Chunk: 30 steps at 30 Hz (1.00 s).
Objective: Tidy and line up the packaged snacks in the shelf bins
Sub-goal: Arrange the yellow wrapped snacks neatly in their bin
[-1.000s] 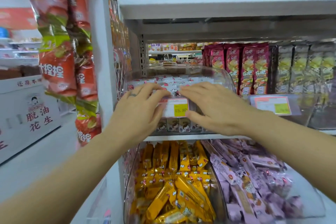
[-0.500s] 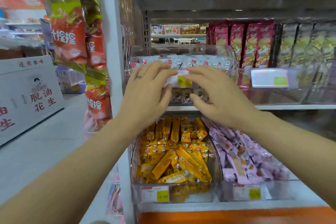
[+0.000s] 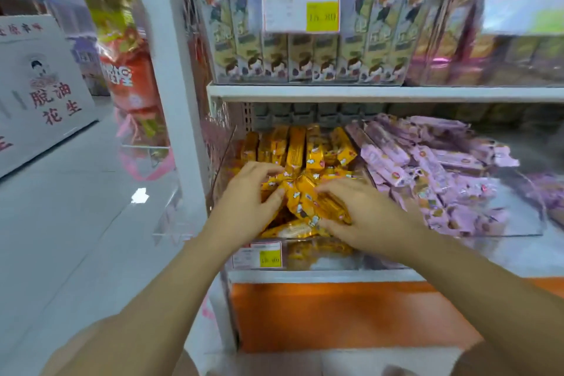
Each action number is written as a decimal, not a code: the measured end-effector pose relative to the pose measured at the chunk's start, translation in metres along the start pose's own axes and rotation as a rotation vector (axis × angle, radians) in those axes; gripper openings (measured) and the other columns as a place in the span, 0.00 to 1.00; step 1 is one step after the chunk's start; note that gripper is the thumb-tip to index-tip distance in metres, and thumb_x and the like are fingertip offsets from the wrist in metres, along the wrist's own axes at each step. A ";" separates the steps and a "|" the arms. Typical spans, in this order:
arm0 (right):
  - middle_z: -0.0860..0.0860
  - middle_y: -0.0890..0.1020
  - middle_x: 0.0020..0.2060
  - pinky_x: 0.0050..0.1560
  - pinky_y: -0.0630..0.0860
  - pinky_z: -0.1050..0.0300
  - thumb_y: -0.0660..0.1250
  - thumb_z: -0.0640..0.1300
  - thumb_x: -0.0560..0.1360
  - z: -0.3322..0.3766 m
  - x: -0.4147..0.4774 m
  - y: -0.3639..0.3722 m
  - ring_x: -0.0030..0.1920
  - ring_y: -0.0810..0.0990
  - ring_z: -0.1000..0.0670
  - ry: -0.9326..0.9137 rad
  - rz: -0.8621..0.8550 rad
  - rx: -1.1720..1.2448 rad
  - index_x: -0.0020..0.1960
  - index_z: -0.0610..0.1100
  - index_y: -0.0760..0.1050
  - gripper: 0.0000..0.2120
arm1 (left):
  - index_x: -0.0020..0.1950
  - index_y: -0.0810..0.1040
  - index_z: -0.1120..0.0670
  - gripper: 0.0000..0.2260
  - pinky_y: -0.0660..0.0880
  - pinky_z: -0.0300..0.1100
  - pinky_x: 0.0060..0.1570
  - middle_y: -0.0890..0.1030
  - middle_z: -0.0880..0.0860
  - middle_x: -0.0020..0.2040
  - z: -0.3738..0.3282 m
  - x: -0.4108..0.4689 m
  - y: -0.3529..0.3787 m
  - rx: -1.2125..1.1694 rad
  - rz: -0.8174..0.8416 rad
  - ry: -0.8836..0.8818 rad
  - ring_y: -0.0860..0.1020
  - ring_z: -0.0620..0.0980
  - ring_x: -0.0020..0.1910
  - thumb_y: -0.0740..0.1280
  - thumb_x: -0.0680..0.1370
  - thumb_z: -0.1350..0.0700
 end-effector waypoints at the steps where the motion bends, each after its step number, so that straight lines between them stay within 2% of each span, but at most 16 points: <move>1: 0.53 0.70 0.67 0.62 0.68 0.58 0.67 0.52 0.74 -0.001 0.003 0.003 0.65 0.69 0.53 0.014 0.018 0.003 0.70 0.50 0.65 0.26 | 0.59 0.77 0.51 0.12 0.68 0.36 0.56 0.74 0.46 0.56 0.004 0.001 0.004 -0.002 0.021 -0.017 0.72 0.41 0.54 0.67 0.77 0.57; 4: 0.52 0.67 0.67 0.60 0.69 0.58 0.68 0.52 0.73 -0.007 0.009 0.016 0.63 0.69 0.52 0.072 0.146 0.047 0.70 0.50 0.60 0.29 | 0.52 0.76 0.48 0.07 0.69 0.37 0.54 0.73 0.46 0.52 0.012 0.004 0.014 -0.049 0.064 -0.064 0.74 0.43 0.52 0.68 0.76 0.56; 6: 0.52 0.67 0.66 0.58 0.70 0.57 0.68 0.51 0.73 -0.012 0.011 0.025 0.62 0.69 0.52 0.087 0.203 0.039 0.70 0.50 0.59 0.29 | 0.51 0.74 0.46 0.08 0.67 0.35 0.50 0.73 0.47 0.53 0.014 0.003 0.020 -0.044 0.116 -0.089 0.74 0.44 0.51 0.68 0.75 0.57; 9: 0.51 0.68 0.64 0.60 0.68 0.57 0.69 0.49 0.72 -0.017 0.011 0.027 0.63 0.67 0.51 0.104 0.181 0.053 0.67 0.50 0.61 0.27 | 0.57 0.73 0.46 0.13 0.67 0.35 0.51 0.72 0.47 0.56 0.021 -0.001 0.023 -0.046 0.186 -0.128 0.73 0.43 0.54 0.69 0.75 0.57; 12: 0.51 0.68 0.61 0.58 0.68 0.55 0.69 0.50 0.71 -0.017 0.017 0.023 0.61 0.65 0.50 0.120 0.145 0.042 0.63 0.52 0.62 0.24 | 0.63 0.68 0.44 0.21 0.71 0.43 0.55 0.71 0.46 0.58 0.027 -0.008 0.023 0.007 0.238 -0.161 0.73 0.46 0.56 0.70 0.74 0.56; 15: 0.52 0.67 0.58 0.54 0.68 0.56 0.70 0.50 0.70 -0.018 0.020 0.022 0.59 0.66 0.50 0.140 0.158 0.054 0.60 0.54 0.62 0.23 | 0.66 0.66 0.43 0.25 0.73 0.47 0.56 0.71 0.47 0.58 0.028 -0.011 0.024 0.046 0.235 -0.178 0.73 0.48 0.57 0.70 0.73 0.58; 20: 0.51 0.65 0.55 0.47 0.65 0.58 0.70 0.49 0.69 -0.018 0.023 0.027 0.55 0.67 0.49 0.214 0.189 0.112 0.57 0.55 0.62 0.22 | 0.69 0.64 0.43 0.30 0.71 0.42 0.55 0.68 0.46 0.60 0.029 -0.016 0.025 0.001 0.282 -0.192 0.71 0.47 0.60 0.70 0.72 0.61; 22: 0.51 0.66 0.50 0.42 0.64 0.59 0.71 0.49 0.67 -0.019 0.026 0.027 0.53 0.65 0.49 0.224 0.168 0.109 0.53 0.53 0.62 0.21 | 0.69 0.65 0.42 0.30 0.72 0.40 0.55 0.70 0.46 0.62 0.031 -0.018 0.022 -0.025 0.248 -0.177 0.72 0.46 0.59 0.69 0.72 0.62; 25: 0.53 0.68 0.47 0.37 0.62 0.64 0.71 0.49 0.65 -0.013 0.028 0.017 0.50 0.66 0.50 0.185 0.057 0.097 0.51 0.51 0.63 0.21 | 0.65 0.68 0.38 0.28 0.68 0.25 0.47 0.74 0.42 0.58 0.032 -0.018 0.012 -0.131 0.107 -0.184 0.74 0.36 0.51 0.69 0.72 0.62; 27: 0.54 0.67 0.52 0.42 0.67 0.64 0.71 0.49 0.67 -0.007 0.027 0.007 0.50 0.69 0.52 0.182 -0.050 0.159 0.54 0.55 0.62 0.23 | 0.61 0.69 0.38 0.25 0.69 0.23 0.44 0.75 0.37 0.53 0.032 -0.016 -0.001 -0.225 -0.040 -0.198 0.74 0.30 0.48 0.70 0.73 0.62; 28: 0.54 0.67 0.54 0.45 0.70 0.61 0.71 0.49 0.67 -0.006 0.028 -0.001 0.51 0.70 0.52 0.188 -0.139 0.205 0.56 0.56 0.61 0.23 | 0.61 0.70 0.40 0.22 0.69 0.21 0.43 0.75 0.35 0.51 0.032 -0.014 -0.007 -0.273 -0.109 -0.213 0.74 0.27 0.47 0.71 0.73 0.62; 30: 0.54 0.70 0.55 0.49 0.71 0.55 0.71 0.48 0.69 -0.009 0.033 -0.019 0.52 0.72 0.52 0.202 -0.340 0.272 0.56 0.55 0.60 0.23 | 0.61 0.71 0.45 0.18 0.70 0.22 0.40 0.76 0.36 0.49 0.034 -0.007 -0.013 -0.344 -0.201 -0.259 0.75 0.28 0.44 0.70 0.75 0.61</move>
Point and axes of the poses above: each hand's wrist, its own x-axis towards the middle knuckle, its own y-axis out of the palm, z = x × y, the point moved 7 cm from there along x, towards the middle knuckle
